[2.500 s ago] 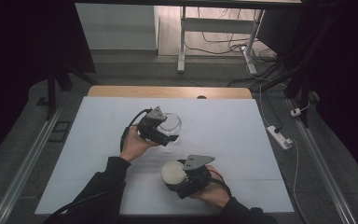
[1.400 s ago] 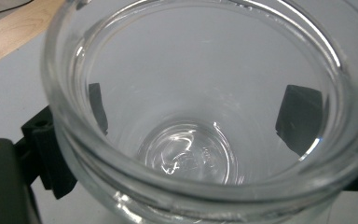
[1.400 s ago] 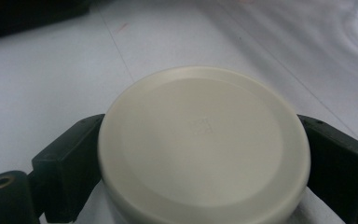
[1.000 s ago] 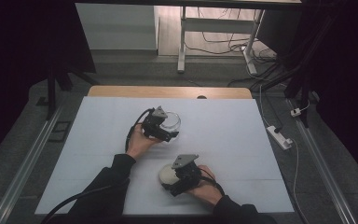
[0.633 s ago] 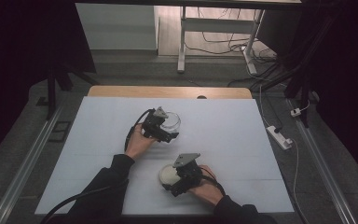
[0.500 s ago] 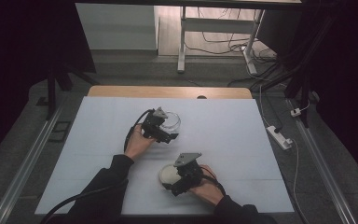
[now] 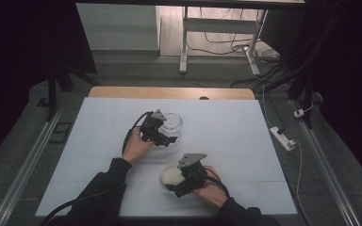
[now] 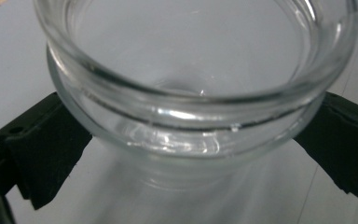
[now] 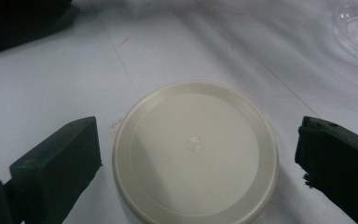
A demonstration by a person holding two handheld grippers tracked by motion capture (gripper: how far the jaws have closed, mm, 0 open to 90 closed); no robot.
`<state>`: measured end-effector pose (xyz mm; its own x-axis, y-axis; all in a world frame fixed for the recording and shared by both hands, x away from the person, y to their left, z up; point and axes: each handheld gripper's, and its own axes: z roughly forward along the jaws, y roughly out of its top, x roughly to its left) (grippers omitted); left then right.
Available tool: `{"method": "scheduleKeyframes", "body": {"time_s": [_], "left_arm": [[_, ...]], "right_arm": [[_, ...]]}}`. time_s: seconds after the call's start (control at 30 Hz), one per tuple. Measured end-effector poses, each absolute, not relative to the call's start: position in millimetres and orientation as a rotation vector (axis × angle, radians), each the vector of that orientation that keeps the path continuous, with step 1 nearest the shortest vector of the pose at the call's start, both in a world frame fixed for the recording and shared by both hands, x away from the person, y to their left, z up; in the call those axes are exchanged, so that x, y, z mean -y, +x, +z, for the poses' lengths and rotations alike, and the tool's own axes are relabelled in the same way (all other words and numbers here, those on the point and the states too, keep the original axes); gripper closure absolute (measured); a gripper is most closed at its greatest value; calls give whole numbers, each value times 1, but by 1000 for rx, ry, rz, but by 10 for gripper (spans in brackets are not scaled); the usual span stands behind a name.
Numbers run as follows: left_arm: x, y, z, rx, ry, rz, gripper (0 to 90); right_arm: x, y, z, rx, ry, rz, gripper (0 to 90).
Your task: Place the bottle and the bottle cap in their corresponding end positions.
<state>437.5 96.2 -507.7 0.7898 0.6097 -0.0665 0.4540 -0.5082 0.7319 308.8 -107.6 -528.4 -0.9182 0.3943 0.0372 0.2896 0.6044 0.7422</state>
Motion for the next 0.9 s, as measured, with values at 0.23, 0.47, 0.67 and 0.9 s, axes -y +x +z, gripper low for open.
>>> {"method": "scheduleKeyframes", "body": {"time_s": [0.23, 0.47, 0.67, 0.9], "left_arm": [[-104, 428, -507, -789, 2193, 242, 0], [-110, 413, -505, -771, 2186, 233, 0], [-113, 399, -504, -765, 2175, 224, 0], [-119, 381, -500, -755, 2155, 201, 0]], "right_arm": [[112, 308, -524, -2684, 582, 1219, 0], [121, 308, -518, -2655, 609, 1243, 0], [129, 309, -513, -2629, 642, 1253, 0], [136, 309, -511, -2615, 651, 1243, 0]]}}
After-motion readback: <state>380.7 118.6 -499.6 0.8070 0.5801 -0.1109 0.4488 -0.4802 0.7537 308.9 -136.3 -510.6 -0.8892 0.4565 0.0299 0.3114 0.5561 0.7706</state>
